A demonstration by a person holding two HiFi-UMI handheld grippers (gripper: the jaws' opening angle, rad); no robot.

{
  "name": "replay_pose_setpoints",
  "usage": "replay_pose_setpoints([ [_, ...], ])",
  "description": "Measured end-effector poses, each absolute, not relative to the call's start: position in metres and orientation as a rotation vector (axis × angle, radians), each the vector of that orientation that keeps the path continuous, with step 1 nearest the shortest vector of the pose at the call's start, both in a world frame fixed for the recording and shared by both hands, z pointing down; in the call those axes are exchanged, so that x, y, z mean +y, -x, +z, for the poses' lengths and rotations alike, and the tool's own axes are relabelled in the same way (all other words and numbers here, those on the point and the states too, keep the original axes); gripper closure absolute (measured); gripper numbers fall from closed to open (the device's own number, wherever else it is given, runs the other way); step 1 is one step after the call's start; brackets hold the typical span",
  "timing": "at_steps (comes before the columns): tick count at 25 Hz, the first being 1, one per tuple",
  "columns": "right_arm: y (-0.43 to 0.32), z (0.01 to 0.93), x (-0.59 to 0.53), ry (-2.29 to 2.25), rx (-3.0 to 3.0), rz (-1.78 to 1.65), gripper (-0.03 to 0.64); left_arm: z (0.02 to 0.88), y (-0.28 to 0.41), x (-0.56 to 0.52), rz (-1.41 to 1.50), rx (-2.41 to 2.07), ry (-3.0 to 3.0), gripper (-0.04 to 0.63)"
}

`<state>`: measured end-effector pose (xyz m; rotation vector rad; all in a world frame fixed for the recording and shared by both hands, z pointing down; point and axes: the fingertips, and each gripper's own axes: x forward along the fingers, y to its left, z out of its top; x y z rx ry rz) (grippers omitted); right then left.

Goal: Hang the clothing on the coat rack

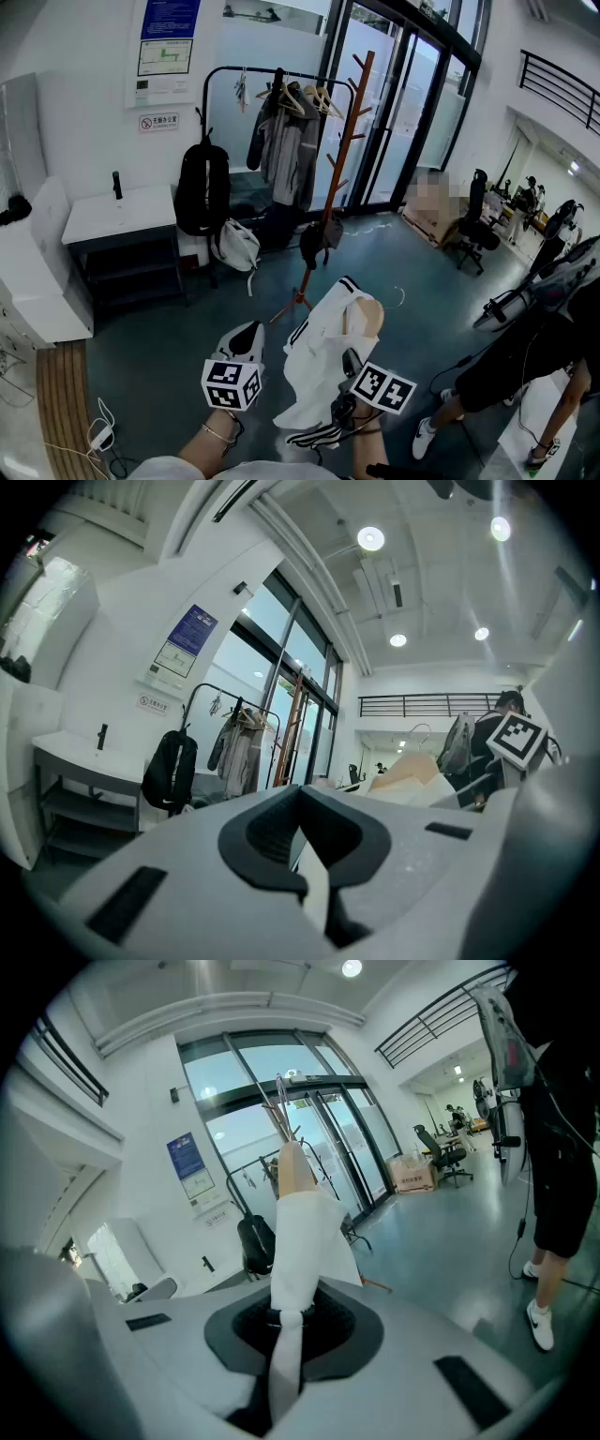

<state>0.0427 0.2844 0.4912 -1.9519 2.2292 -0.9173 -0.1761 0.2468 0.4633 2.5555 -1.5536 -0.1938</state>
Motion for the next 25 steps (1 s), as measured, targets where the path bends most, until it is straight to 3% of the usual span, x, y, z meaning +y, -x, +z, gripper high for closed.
replay_pose_setpoints([
  [25, -0.037, 0.493, 0.277, 1.969, 2.132, -0.951, 0.569, 0.502, 0.192, 0.237, -0.119, -1.434, -2.539, 0.588],
])
